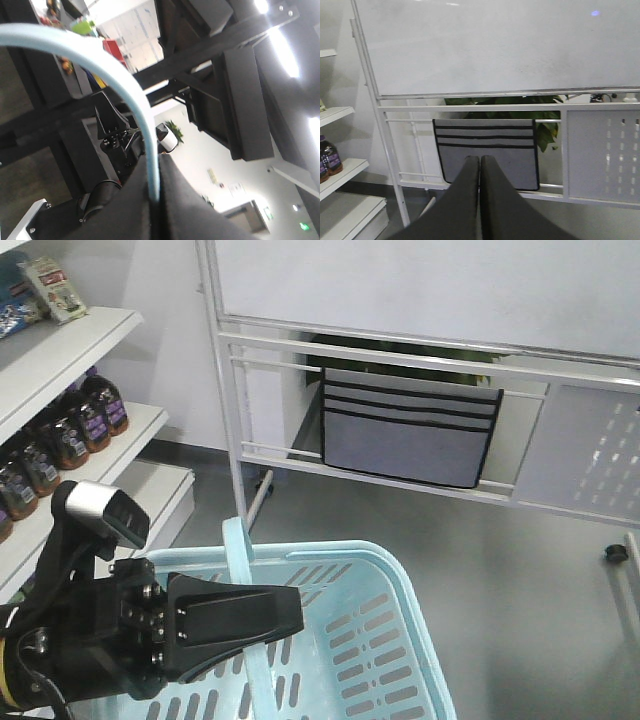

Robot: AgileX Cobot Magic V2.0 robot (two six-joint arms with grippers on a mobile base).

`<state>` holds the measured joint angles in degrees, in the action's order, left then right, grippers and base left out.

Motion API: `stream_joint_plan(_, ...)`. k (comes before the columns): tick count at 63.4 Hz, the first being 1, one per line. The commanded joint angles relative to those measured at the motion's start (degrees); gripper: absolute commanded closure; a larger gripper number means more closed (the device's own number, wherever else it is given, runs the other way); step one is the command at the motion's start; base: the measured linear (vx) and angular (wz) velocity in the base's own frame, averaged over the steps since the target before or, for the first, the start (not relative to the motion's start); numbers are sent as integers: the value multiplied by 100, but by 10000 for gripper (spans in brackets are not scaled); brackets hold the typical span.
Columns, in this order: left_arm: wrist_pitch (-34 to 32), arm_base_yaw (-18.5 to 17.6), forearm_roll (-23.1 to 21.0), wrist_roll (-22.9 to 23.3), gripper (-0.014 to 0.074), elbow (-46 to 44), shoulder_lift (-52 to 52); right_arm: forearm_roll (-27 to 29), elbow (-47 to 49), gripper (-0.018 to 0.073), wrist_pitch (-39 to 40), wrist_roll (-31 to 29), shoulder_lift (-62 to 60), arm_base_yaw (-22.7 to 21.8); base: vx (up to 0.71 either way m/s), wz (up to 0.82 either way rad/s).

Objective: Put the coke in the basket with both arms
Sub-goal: 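Turn the base toward the shelf with the red Coca-Cola bottle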

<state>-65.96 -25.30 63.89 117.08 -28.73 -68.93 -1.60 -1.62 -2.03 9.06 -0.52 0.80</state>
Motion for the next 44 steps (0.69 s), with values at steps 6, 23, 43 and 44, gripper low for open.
stream_joint_plan(6, -1298, -36, -420, 6, 603, -112, 140, -16, -83, 564, 390, -66, -104, -14, 12, 43)
stream_joint_plan(23, -1298, -36, -420, 6, 603, -112, 140, -16, -83, 564, 390, -66, -104, -14, 11, 44)
stream_joint_plan(43, -1298, -36, -420, 6, 603, -112, 140, -16, -83, 564, 397, -66, -104, -14, 11, 43)
stream_joint_plan(44, -1298, -36, -420, 6, 603, -112, 140, -16, -83, 564, 397, -66, -104, -14, 11, 42)
